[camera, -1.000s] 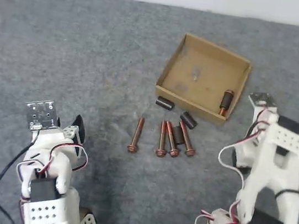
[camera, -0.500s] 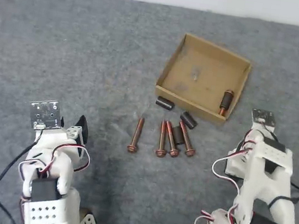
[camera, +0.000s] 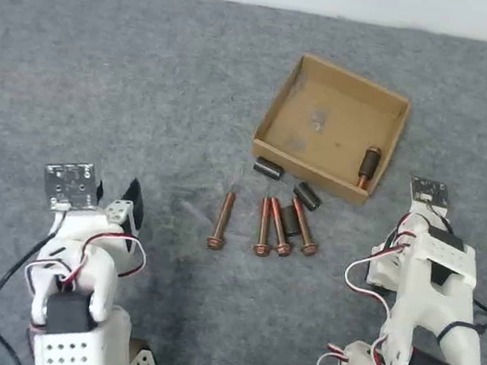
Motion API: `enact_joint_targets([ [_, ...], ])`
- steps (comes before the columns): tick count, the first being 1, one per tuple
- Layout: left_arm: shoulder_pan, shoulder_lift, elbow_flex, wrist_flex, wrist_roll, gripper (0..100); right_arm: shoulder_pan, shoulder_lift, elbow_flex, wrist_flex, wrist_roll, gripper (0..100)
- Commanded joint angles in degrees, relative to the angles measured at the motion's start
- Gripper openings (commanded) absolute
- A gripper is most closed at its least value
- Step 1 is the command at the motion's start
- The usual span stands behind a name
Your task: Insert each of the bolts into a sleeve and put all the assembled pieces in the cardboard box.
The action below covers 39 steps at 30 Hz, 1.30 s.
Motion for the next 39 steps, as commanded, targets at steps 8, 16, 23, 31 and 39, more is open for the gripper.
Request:
enact_joint_targets([
  [8,4.7,10.5,-24.4,9.6,-3.0,15,0.7,-3.3,-0.2,-1.0,-0.6,0.6],
  [16,14.8,35.8,-40.0,15.5,2.7,15,0.6,-3.3,-0.2,-1.1,-0.6,0.6],
  [23,27.2,51.9,-44.2,13.5,12.2,15,0.7,-3.3,-0.2,-2.0,-0.6,0.6],
  [31,29.5,65.6,-44.1,7.3,14.9,15,0.7,-3.3,-0.2,-2.2,-0.6,0.6],
  [39,29.7,82.2,-44.0,-1.5,15.0,15,0.5,-3.3,-0.2,-2.2,-0.6,0.6],
])
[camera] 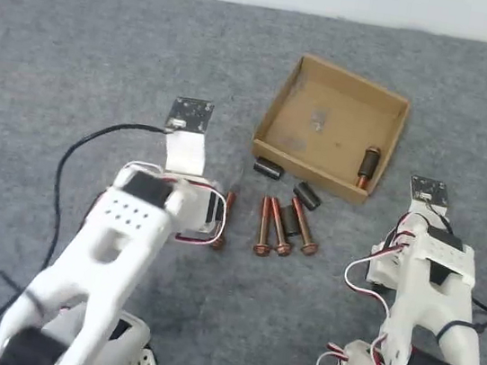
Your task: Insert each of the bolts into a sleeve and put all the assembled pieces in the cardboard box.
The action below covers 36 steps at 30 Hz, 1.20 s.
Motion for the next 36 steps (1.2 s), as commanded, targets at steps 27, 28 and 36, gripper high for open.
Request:
enact_joint_targets([
  [27,6.8,20.6,-5.1,-7.1,-5.4,1,0.7,-3.3,-0.1,-1.3,-0.6,0.6],
  [28,7.0,20.5,-5.1,-6.0,-10.4,1,0.7,-3.3,-0.1,-1.3,-0.6,0.6],
  [36,3.3,20.4,-12.3,6.2,-54.8,1,0.7,-3.2,-0.1,-1.3,-0.6,0.6],
])
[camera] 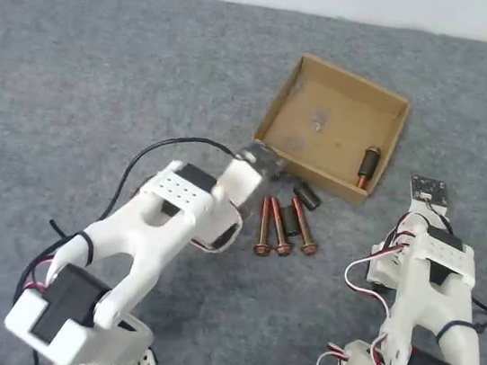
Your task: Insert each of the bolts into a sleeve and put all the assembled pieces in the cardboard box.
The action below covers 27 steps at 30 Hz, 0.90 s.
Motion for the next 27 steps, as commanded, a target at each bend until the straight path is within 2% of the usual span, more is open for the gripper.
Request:
enact_joint_targets([
  [1,-2.7,-1.1,-5.0,4.8,-22.7,1,0.7,-3.2,-0.1,-1.2,-0.6,0.6],
  [3,-3.5,-1.1,-4.7,4.9,-30.5,1,0.7,-3.2,-0.1,-1.3,-0.6,0.6],
  [5,-3.8,-0.9,-4.6,4.9,-34.7,1,0.7,-3.2,-0.1,-1.3,-0.6,0.6],
  [8,-3.3,-0.5,-4.9,4.7,-35.0,1,0.7,-3.2,-0.1,-1.3,-0.6,0.6],
  [11,-3.6,-0.7,-5.1,4.5,-34.9,6,0.7,-3.2,-0.1,-1.4,-0.6,0.6],
  [15,-3.8,-1.1,-5.2,4.4,-28.7,13,0.5,-3.2,-0.1,-1.8,-0.6,0.6],
  [21,-3.8,-1.1,-9.5,5.2,-20.4,13,0.5,-3.3,0.5,-2.5,-0.5,0.6],
  [24,-3.4,-1.1,-12.1,9.1,-15.3,9,0.5,-3.3,0.5,-2.5,-0.5,0.6],
  [27,-3.3,-1.1,-14.3,14.7,-11.4,1,0.5,-3.3,0.5,-2.5,-0.5,0.6],
])
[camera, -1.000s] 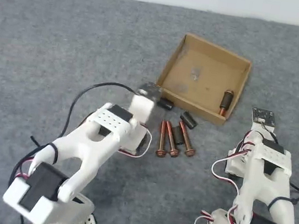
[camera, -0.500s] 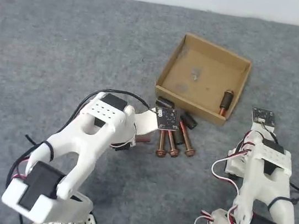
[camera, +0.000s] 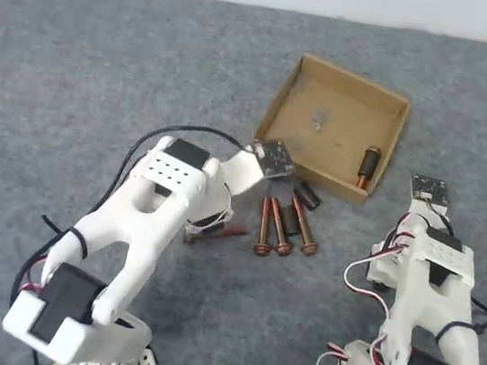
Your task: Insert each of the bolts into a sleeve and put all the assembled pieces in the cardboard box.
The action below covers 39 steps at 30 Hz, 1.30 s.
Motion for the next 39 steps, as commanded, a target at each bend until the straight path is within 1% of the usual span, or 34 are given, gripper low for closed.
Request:
enact_joint_targets([
  [1,-0.1,-1.2,-5.4,8.4,6.4,1,0.5,-2.8,-0.2,-0.9,-0.5,0.6],
  [4,-0.4,-1.2,-5.4,12.1,8.6,1,0.4,-2.8,-0.2,-0.9,-0.5,0.6],
  [7,0.2,-1.2,-2.8,12.5,9.6,1,0.4,-2.8,-0.2,-0.9,-0.5,0.6],
  [10,1.9,-1.2,1.1,9.8,11.7,1,0.4,-2.8,-0.2,-0.9,1.0,0.6],
  [15,5.5,-1.2,7.5,2.1,18.2,1,0.4,-2.8,-0.2,-0.9,1.1,0.6],
  [18,5.9,-1.1,9.3,0.1,21.1,1,0.4,-2.8,-0.2,-0.9,1.2,0.6],
  [22,4.3,-0.6,9.5,-1.0,26.4,1,0.5,-2.8,-0.2,-0.9,1.3,0.6],
  [28,-3.5,-0.6,10.9,-11.8,36.1,1,0.6,-2.8,-0.2,-0.9,1.3,0.6],
  [30,-5.2,-0.6,10.6,-12.2,38.4,1,0.6,-2.8,-0.2,-0.8,1.3,0.6],
  [35,-5.3,-0.6,10.5,-13.3,39.4,1,0.6,-2.8,-0.2,-0.8,1.3,0.6],
  [39,-5.8,-0.5,10.7,-18.2,39.5,1,0.6,-2.8,-0.2,-0.8,1.3,0.6],
])
